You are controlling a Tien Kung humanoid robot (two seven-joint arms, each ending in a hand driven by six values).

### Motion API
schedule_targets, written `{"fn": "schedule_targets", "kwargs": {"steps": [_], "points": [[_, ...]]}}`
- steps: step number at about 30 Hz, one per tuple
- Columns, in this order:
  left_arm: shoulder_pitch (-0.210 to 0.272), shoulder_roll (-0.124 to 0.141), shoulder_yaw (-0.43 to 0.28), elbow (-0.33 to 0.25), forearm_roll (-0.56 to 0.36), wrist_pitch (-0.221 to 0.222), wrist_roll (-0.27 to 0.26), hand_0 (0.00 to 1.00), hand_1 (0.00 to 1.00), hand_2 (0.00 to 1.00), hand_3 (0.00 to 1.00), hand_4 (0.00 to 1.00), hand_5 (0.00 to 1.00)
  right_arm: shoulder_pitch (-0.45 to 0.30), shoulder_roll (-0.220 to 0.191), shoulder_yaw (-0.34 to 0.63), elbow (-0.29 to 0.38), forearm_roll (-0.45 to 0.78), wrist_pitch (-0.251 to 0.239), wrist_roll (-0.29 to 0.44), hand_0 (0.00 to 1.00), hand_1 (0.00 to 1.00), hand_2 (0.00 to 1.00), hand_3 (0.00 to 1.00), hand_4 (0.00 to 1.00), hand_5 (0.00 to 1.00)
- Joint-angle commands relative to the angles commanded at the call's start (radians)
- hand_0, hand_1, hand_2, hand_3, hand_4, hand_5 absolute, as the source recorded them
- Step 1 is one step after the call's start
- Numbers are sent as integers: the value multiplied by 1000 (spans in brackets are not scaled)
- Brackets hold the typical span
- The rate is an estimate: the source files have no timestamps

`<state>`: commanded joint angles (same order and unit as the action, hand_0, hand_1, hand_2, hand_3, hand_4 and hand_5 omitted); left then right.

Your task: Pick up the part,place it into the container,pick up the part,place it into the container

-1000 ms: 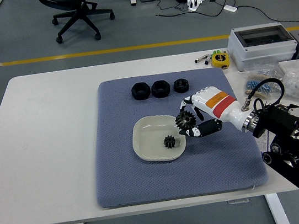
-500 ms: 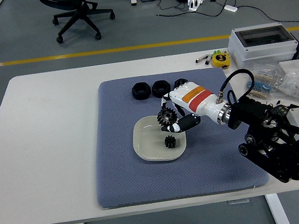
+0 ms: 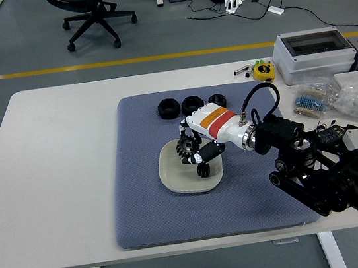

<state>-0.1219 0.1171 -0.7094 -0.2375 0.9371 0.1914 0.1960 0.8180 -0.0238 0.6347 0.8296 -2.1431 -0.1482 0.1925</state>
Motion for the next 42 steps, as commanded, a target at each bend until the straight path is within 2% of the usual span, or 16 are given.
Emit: {"fn": "schedule_targets", "kwargs": {"steps": [7,9,17,31,37,38,42], "points": [[-1,0,-1,0,2,0,0,689,678,694,570,644,603,11,19,-1,-22,0,9,3,74,196,371,462,880,385],[-1,0,-1,0,1,0,0,689,677,694,569,644,603,12,22,-2,-30,5,12,5,78,199,384,464,852,401],[-2,1,2,0,-2,0,0,681,678,695,569,644,603,12,24,-8,-49,-8,69,5,90,205,391,463,853,422],[4,1,-5,-1,12,-2,4,680,677,695,569,644,603,10,24,-13,-64,4,38,26,85,193,372,478,851,411],[6,2,-6,-2,13,-2,5,678,677,694,568,644,603,5,24,-26,-69,4,45,37,89,194,368,483,857,405],[7,2,-6,-2,13,-3,5,673,676,695,568,644,603,4,24,-27,-70,4,48,40,95,198,383,684,882,397],[9,3,-7,-2,16,-3,6,673,676,695,568,644,603,1,24,-32,-72,10,43,52,95,198,383,684,882,397]]}}
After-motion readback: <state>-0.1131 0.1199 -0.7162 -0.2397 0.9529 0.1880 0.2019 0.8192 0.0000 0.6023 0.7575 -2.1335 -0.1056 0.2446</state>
